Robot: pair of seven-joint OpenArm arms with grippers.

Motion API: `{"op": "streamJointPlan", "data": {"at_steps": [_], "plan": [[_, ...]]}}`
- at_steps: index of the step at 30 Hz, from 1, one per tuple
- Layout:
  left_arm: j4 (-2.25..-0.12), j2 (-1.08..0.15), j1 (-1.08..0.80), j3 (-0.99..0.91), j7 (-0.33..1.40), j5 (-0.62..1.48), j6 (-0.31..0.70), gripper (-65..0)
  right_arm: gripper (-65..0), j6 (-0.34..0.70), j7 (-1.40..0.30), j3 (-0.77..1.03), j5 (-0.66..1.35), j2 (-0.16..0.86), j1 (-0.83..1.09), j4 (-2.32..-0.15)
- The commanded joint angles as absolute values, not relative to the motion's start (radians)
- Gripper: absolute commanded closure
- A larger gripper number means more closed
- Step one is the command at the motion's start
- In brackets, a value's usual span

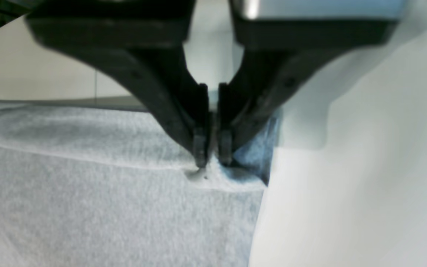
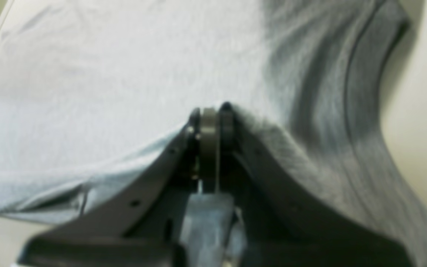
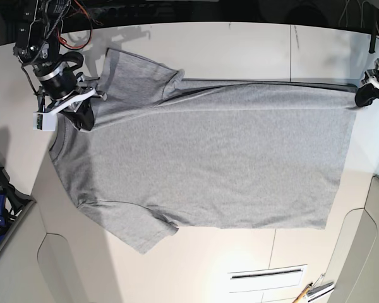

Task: Fold the T-shirt properly
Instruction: 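Lift and pull the grasped shirt edge toward the robot with both grippers, then release and regrasp the shirt edge near the sleeve with the right gripper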

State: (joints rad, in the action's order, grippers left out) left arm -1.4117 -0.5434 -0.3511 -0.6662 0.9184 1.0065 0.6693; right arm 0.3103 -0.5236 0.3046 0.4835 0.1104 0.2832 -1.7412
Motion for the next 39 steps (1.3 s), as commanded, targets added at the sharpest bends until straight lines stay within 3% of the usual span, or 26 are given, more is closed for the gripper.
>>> {"op": "streamJointPlan", "data": {"at_steps": [1, 15, 16, 18, 19, 21, 24, 29, 39], "plan": [[-1.424, -0.568, -0.349, -0.674, 0.896, 1.008, 0.662, 0.0, 0.0, 0.311, -0.493, 0.305, 0.493, 0.117, 0.262, -1.740], [-1.424, -0.568, -0.349, -0.674, 0.849, 0.959, 0.659, 0.0, 0.0, 0.321, -0.471, 0.303, 0.518, 0.117, 0.192, -1.610], [-1.424, -0.568, -0.349, -0.674, 0.849, 0.961, 0.659, -7.6, 0.0, 0.322, -0.471, 0.303, 0.536, 0.117, 0.191, -1.611], [-1.424, -0.569, -0.349, -0.674, 0.849, 0.961, 0.659, -22.2, -19.6, 0.322, -0.472, 0.303, 0.562, 0.116, 0.192, -1.622], [-1.424, -0.569, -0.349, -0.675, 0.848, 0.960, 0.659, -26.1, -28.1, 0.322, -0.472, 0.305, 0.561, 0.116, 0.192, -1.632], [-1.424, -0.569, -0.349, -0.678, 0.849, 0.960, 0.659, -26.9, -35.9, 0.322, -0.472, 0.319, 0.561, 0.116, 0.192, -1.662], [-1.424, -0.569, -0.349, -0.694, 0.849, 0.961, 0.659, -26.9, -35.8, 0.322, -0.494, 0.360, 0.561, 0.116, 0.195, -1.728], [-1.442, -0.569, -0.349, -0.724, 0.857, 0.961, 0.663, -26.9, -35.7, 0.321, -0.712, 0.451, 0.591, 0.116, 0.216, -1.858], [-1.469, -0.569, -0.350, -0.729, 0.872, 0.961, 0.670, -26.9, -35.6, 0.322, -0.744, 0.467, 0.698, 0.086, 0.586, -1.938]]}}
